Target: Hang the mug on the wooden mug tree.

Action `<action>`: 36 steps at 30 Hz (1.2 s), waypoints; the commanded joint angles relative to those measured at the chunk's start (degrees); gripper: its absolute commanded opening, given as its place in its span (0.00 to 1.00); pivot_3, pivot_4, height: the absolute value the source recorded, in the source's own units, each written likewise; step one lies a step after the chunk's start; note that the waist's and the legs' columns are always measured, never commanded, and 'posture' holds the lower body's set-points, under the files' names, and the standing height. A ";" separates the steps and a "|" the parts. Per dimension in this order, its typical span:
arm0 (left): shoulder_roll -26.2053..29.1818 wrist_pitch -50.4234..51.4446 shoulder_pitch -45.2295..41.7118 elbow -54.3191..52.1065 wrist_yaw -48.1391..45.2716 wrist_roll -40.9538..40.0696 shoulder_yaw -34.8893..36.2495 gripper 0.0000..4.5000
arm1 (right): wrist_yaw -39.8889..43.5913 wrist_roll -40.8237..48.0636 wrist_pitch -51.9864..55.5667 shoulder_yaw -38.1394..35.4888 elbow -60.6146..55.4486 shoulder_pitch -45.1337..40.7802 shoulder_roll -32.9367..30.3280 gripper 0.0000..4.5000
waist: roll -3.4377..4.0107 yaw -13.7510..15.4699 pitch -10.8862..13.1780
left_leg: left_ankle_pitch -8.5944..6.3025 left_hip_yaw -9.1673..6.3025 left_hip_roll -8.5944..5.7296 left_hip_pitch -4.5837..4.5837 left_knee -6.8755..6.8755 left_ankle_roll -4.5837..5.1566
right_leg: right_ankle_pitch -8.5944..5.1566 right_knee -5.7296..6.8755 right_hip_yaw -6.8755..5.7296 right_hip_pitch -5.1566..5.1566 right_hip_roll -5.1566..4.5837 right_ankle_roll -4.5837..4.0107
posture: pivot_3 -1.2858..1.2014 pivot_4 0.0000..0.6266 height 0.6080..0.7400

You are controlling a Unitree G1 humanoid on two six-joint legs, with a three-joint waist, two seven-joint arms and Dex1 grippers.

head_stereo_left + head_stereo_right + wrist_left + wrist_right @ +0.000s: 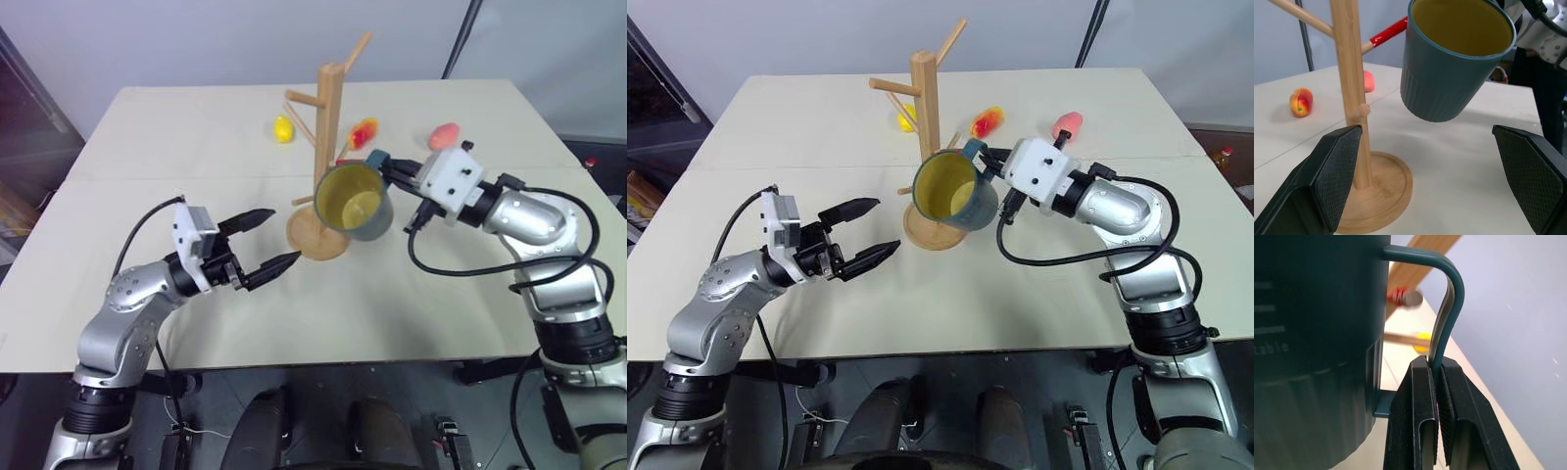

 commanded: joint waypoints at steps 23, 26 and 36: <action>1.69 2.00 -1.76 -3.04 0.13 -3.22 1.91 1.00 | -0.04 -5.20 -1.07 3.72 7.56 -9.30 3.17 0.54 | 0.00 -0.24 0.01 | 0.01 0.00 -0.02 0.00 -0.01 -0.01 | 0.01 0.02 0.00 -0.02 0.05 0.01 | 0.52 0.24 1.00; 1.37 1.78 -1.65 -2.57 0.86 -3.04 2.35 1.00 | -0.69 -4.09 -0.87 0.43 4.44 -6.95 1.57 0.54 | 0.00 -0.18 0.01 | 0.01 0.00 -0.01 0.00 -0.02 -0.01 | 0.01 0.02 0.00 -0.02 0.08 0.01 | 0.52 0.24 1.00; -4.74 -6.97 2.51 10.46 14.20 8.56 6.12 1.00 | -5.88 12.95 7.80 -20.72 -2.85 15.87 6.90 0.54 | -0.09 -0.02 0.00 | -0.02 -0.02 -0.03 0.04 -0.02 0.03 | 0.01 -0.05 -0.02 0.12 -0.04 0.02 | 0.52 0.24 1.00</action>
